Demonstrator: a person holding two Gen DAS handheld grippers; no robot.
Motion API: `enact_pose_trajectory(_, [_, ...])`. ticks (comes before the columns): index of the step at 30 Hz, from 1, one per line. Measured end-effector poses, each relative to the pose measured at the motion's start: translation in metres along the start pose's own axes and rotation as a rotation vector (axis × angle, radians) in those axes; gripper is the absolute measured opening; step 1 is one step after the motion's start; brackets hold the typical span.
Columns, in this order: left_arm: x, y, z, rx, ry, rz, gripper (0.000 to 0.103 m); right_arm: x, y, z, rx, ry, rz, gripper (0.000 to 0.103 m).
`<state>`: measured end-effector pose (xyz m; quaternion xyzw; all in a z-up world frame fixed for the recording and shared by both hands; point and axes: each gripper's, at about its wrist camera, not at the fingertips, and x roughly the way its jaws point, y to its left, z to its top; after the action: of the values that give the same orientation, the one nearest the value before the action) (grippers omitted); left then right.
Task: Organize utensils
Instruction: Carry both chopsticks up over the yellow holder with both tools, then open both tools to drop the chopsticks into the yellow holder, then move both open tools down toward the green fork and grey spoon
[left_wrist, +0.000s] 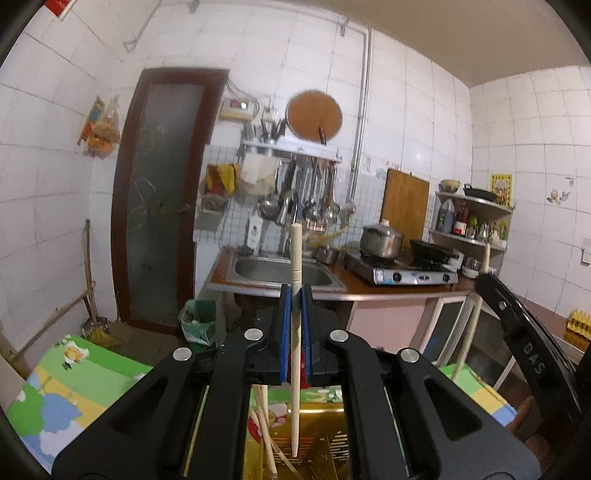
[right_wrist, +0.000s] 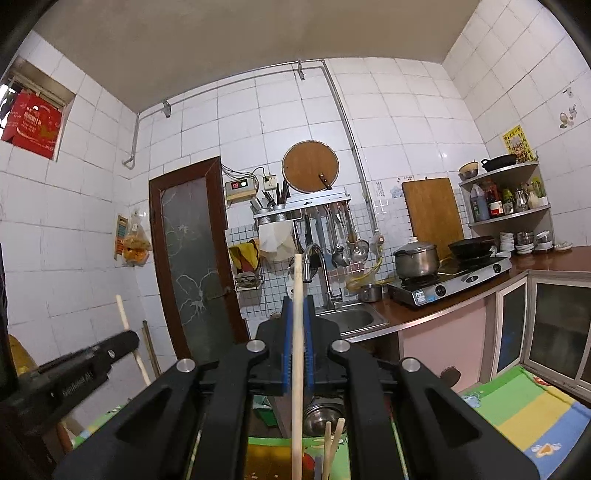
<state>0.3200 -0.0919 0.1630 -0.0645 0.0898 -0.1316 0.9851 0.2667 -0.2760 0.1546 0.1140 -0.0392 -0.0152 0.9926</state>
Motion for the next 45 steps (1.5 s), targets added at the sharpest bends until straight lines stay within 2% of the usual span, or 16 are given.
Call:
enact_pose_trajectory(7, [0.029,0.009,-0.042,0.025,0.072,0.025,0.004,0.024,-0.002,-0.044,-0.029,0.061,0.021,0.006])
enact_pose_trajectory(14, [0.03,0.015,-0.058,0.022,0.114,0.05,0.005,0.019,-0.009,-0.08,-0.083,0.169,0.021,0.007])
enact_pose_trajectory(15, [0.027,0.018,-0.057,0.017,0.128,0.057,0.009,0.016,-0.009,-0.082,-0.097,0.196,0.008,0.007])
enact_pose_trajectory(16, [0.025,0.019,-0.055,0.014,0.139,0.063,0.023,0.014,-0.01,-0.081,-0.103,0.212,0.001,0.017])
enact_pose_trajectory(17, [0.02,0.022,-0.053,0.008,0.145,0.072,0.032,0.011,-0.011,-0.079,-0.106,0.229,-0.006,0.029])
enact_pose_trajectory(18, [0.014,0.024,-0.05,0.001,0.141,0.081,0.052,0.004,-0.014,-0.077,-0.102,0.241,-0.016,0.057])
enact_pose_trajectory(19, [0.004,0.027,-0.047,0.0,0.13,0.094,0.064,-0.001,-0.017,-0.074,-0.094,0.238,-0.028,0.064])
enact_pose_trajectory(22, [-0.02,0.035,-0.044,0.022,0.135,0.137,0.082,-0.019,-0.023,-0.065,-0.091,0.262,-0.051,0.064])
enact_pose_trajectory(24, [-0.038,0.043,-0.046,0.024,0.152,0.163,0.085,-0.033,-0.027,-0.061,-0.084,0.29,-0.045,0.065])
enact_pose_trajectory(27, [-0.063,0.056,-0.05,-0.004,0.171,0.187,0.095,-0.05,-0.029,-0.061,-0.096,0.331,-0.051,0.072])
enact_pose_trajectory(30, [-0.089,0.069,-0.06,-0.038,0.191,0.212,0.098,-0.076,-0.03,-0.066,-0.102,0.373,-0.049,0.078])
enact_pose_trajectory(34, [-0.115,0.078,-0.083,-0.054,0.258,0.234,0.098,-0.104,-0.03,-0.076,-0.086,0.425,-0.047,0.083])
enact_pose_trajectory(38, [-0.14,0.074,-0.111,-0.004,0.306,0.249,0.098,-0.13,-0.031,-0.088,-0.073,0.47,-0.051,0.083])
enact_pose_trajectory(45, [-0.172,0.07,-0.161,0.008,0.419,0.235,0.098,-0.166,-0.031,-0.106,-0.042,0.523,-0.05,0.083])
